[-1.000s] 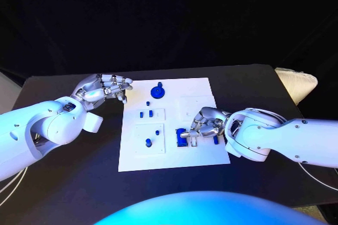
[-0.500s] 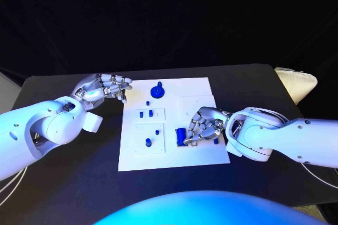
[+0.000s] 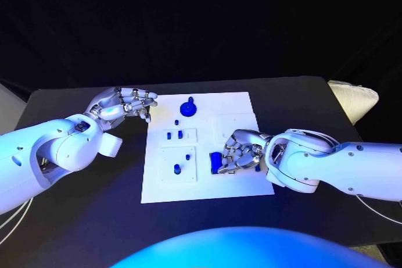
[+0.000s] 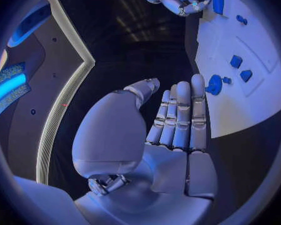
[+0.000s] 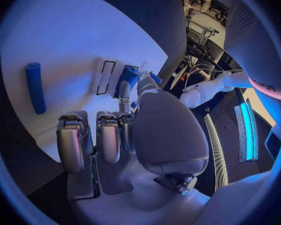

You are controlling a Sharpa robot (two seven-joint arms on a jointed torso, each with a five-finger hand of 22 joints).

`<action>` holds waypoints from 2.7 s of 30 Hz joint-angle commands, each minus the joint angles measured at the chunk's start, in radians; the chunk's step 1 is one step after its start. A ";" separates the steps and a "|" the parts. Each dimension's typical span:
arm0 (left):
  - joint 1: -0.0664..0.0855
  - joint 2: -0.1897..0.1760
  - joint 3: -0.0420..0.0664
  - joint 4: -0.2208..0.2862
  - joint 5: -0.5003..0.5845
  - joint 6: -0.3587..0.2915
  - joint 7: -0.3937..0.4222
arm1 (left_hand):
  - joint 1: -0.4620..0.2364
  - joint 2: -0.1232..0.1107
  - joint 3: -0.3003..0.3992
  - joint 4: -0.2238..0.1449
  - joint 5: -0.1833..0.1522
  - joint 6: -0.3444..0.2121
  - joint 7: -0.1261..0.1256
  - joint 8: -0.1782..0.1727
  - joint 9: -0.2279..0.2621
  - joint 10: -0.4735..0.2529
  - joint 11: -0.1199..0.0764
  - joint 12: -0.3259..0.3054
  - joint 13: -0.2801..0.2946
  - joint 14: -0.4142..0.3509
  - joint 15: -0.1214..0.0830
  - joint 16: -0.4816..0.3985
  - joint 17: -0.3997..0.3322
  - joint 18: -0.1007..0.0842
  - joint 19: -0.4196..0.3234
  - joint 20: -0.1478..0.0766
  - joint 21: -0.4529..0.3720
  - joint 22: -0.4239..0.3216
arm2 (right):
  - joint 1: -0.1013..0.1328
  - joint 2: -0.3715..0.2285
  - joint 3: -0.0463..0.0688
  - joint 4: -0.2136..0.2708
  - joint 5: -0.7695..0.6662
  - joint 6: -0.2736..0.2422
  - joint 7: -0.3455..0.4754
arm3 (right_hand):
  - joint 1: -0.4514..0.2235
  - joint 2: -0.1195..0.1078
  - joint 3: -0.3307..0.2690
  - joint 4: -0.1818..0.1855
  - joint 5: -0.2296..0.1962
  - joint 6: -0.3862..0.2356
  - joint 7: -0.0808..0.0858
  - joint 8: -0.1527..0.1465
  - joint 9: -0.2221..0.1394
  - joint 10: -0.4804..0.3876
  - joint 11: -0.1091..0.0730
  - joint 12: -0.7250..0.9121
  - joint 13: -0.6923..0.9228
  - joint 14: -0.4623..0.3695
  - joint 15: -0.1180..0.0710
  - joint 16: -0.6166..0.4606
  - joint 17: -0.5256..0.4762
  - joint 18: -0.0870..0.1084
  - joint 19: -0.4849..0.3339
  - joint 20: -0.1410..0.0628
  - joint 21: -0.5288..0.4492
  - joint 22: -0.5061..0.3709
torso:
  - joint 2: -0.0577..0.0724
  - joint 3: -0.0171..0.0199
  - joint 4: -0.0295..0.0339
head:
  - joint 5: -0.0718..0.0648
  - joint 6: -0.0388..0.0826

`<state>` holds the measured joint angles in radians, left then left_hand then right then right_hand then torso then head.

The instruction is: Assemble the parts on the task board

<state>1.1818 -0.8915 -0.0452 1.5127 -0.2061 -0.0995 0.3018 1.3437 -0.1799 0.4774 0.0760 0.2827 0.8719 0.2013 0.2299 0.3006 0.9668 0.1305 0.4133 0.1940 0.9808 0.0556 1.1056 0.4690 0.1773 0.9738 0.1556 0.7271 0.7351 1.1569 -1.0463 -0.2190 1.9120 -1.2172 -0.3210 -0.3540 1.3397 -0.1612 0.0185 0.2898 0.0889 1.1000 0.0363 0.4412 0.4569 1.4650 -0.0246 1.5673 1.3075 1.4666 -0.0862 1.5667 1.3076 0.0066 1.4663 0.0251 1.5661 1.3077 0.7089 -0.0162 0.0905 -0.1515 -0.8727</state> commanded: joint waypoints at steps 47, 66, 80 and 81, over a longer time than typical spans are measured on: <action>-0.001 0.007 -0.001 -0.003 0.006 0.010 0.005 | 0.003 0.006 0.001 0.009 -0.001 -0.011 0.001 0.008 -0.001 -0.007 0.003 0.010 -0.002 -0.003 0.006 -0.003 -0.002 0.006 0.010 -0.001 -0.008 -0.004 | 0.028 -0.245 0.000 0.030 -0.065 -0.095 -0.008 | -0.042 -0.014 -0.007 0.003 0.023 -0.074 0.035 -0.031 -0.030 0.106 0.020 0.003 0.263 0.104 0.015 0.004 0.263 -0.007 0.105 0.005 0.005 0.263 | -0.004 0.0009 -0.0051 | -0.025 0.001; -0.001 0.009 -0.002 -0.006 0.007 0.010 0.004 | 0.002 0.005 0.000 0.011 -0.001 -0.011 0.001 0.008 -0.001 -0.007 0.003 0.011 -0.002 -0.003 0.006 -0.003 -0.002 0.006 0.010 -0.001 -0.009 -0.005 | 0.000 -0.250 -0.002 0.022 -0.152 0.011 -0.070 | -0.067 -0.019 -0.021 0.006 0.014 -0.062 0.035 -0.032 -0.032 0.106 0.021 0.003 0.263 0.103 0.018 0.001 0.257 -0.007 0.105 0.009 0.005 0.263 | -0.001 -0.0002 -0.0025 | -0.030 0.000; -0.001 0.006 -0.002 -0.004 0.008 0.013 0.003 | 0.002 0.006 0.000 0.012 -0.001 -0.011 0.001 0.008 -0.001 -0.008 0.003 0.011 -0.002 -0.003 0.006 -0.003 -0.002 0.006 0.010 -0.001 -0.010 -0.005 | -0.041 -0.196 -0.002 0.005 -0.184 0.008 -0.099 | -0.088 -0.011 -0.024 0.006 0.017 -0.053 0.032 -0.031 -0.033 0.106 0.020 0.003 0.263 0.103 0.017 0.001 0.257 -0.007 0.105 0.010 0.005 0.263 | -0.001 0.0004 -0.0011 | -0.028 0.000; -0.001 0.005 -0.002 -0.005 0.008 0.012 0.003 | 0.002 0.006 0.000 0.012 -0.001 -0.011 0.001 0.008 -0.001 -0.008 0.003 0.011 -0.002 -0.003 0.006 -0.003 -0.002 0.006 0.010 -0.001 -0.010 -0.005 | -0.042 -0.193 -0.002 0.004 -0.188 0.010 -0.102 | -0.088 -0.011 -0.024 0.006 0.017 -0.053 0.032 -0.031 -0.033 0.106 0.020 0.003 0.263 0.103 0.017 0.001 0.257 -0.007 0.105 0.010 0.005 0.263 | -0.001 0.0002 -0.0020 | -0.028 0.000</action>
<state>1.1810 -0.8864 -0.0482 1.5058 -0.2051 -0.0996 0.2996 1.3437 -0.1800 0.4762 0.0829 0.2827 0.8683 0.2049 0.2341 0.3007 0.9668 0.1305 0.4210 0.1930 0.9808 0.0556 1.1056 0.4684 0.1773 0.9775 0.1519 0.7223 0.7314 1.1174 -1.2425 -0.2205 1.9172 -1.3699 -0.3330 -0.4375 1.2616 -0.1695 0.0025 0.2963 0.1080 1.0380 0.0694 0.4159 0.4251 1.4646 -0.0093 1.5673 1.3075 1.4645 -0.0732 1.5667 1.3073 0.0067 1.4661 0.0257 1.5661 1.3076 0.7073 -0.0157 0.0884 -0.1793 -0.8727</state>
